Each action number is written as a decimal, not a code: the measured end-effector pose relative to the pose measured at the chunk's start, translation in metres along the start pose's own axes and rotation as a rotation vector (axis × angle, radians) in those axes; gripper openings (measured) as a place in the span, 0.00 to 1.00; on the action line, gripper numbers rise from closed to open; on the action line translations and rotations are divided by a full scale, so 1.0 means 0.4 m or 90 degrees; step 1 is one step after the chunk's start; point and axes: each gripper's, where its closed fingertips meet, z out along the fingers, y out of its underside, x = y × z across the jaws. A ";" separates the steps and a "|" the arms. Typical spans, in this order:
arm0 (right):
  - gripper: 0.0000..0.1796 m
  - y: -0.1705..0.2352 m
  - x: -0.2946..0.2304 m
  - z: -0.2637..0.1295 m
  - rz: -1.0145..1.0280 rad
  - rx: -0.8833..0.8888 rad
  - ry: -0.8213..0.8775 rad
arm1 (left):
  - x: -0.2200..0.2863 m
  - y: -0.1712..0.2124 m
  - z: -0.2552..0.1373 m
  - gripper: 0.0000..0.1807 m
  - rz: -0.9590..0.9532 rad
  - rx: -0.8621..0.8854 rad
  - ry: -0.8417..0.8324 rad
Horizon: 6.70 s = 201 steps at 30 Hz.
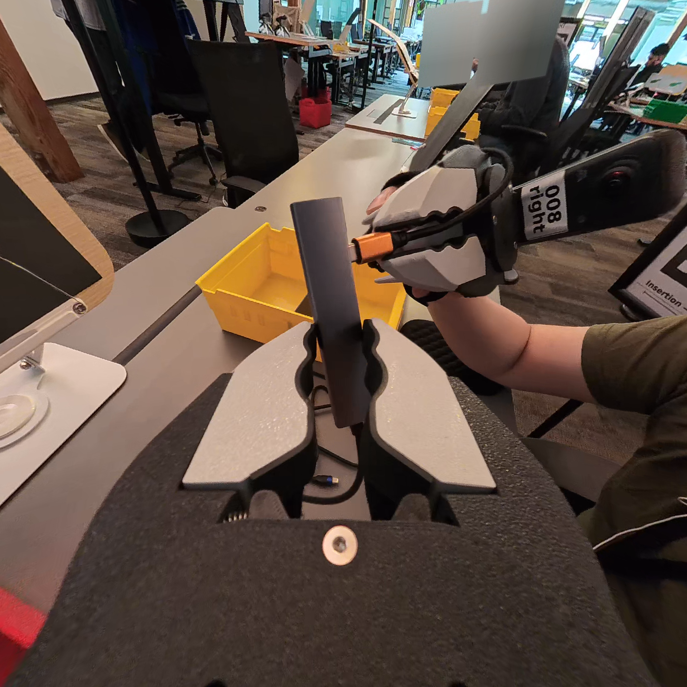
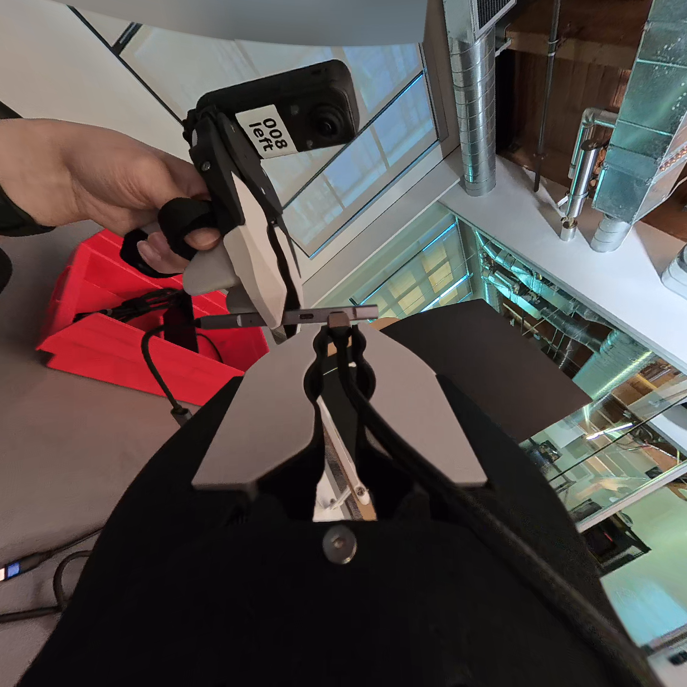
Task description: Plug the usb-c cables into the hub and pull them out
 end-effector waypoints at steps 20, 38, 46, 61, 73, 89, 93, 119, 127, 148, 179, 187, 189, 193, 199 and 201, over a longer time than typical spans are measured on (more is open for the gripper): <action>0.07 0.047 -0.008 0.005 0.043 -0.104 -0.044 | -0.040 0.027 0.017 0.13 0.076 -0.070 -0.128; 0.08 0.066 -0.024 0.019 0.034 -0.075 -0.045 | -0.062 0.046 0.021 0.13 0.162 -0.118 -0.192; 0.08 0.069 -0.025 0.019 0.001 -0.071 -0.033 | -0.066 0.045 0.019 0.14 0.209 -0.131 -0.235; 0.07 0.100 -0.039 0.022 -0.030 -0.136 -0.061 | -0.096 0.074 0.036 0.14 0.276 -0.183 -0.278; 0.07 0.080 -0.019 0.019 -0.072 -0.127 -0.014 | -0.101 0.044 0.069 0.15 0.287 -0.103 -0.275; 0.08 0.088 -0.028 0.016 -0.063 -0.132 -0.044 | -0.085 0.008 0.075 0.14 0.205 0.024 -0.176; 0.08 0.091 -0.037 0.016 -0.053 -0.126 -0.060 | -0.091 0.018 0.070 0.14 0.247 -0.019 -0.223; 0.07 0.157 -0.061 0.032 -0.065 -0.236 -0.080 | -0.145 0.070 0.081 0.15 0.302 -0.141 -0.350; 0.07 0.164 -0.061 0.031 -0.092 -0.256 -0.075 | -0.147 0.072 0.087 0.14 0.290 -0.140 -0.353; 0.07 0.166 -0.095 0.034 -0.236 -0.279 -0.089 | -0.149 0.102 0.095 0.14 0.258 -0.183 -0.328; 0.07 0.197 -0.066 0.022 -0.211 -0.302 -0.081 | -0.159 0.096 0.110 0.14 0.260 -0.172 -0.371; 0.07 0.192 -0.070 0.031 -0.221 -0.290 -0.068 | -0.166 0.094 0.108 0.14 0.251 -0.163 -0.376; 0.07 0.179 -0.060 0.030 -0.237 -0.275 -0.050 | -0.164 0.083 0.106 0.14 0.257 -0.147 -0.377; 0.07 0.130 -0.039 0.024 -0.276 -0.229 -0.006 | -0.136 0.038 0.094 0.14 0.245 -0.073 -0.334; 0.07 0.091 -0.019 0.018 -0.301 -0.188 0.044 | -0.114 -0.004 0.085 0.16 0.312 0.010 -0.364; 0.07 0.091 -0.012 0.016 -0.289 -0.192 0.050 | -0.114 -0.011 0.088 0.16 0.324 0.037 -0.379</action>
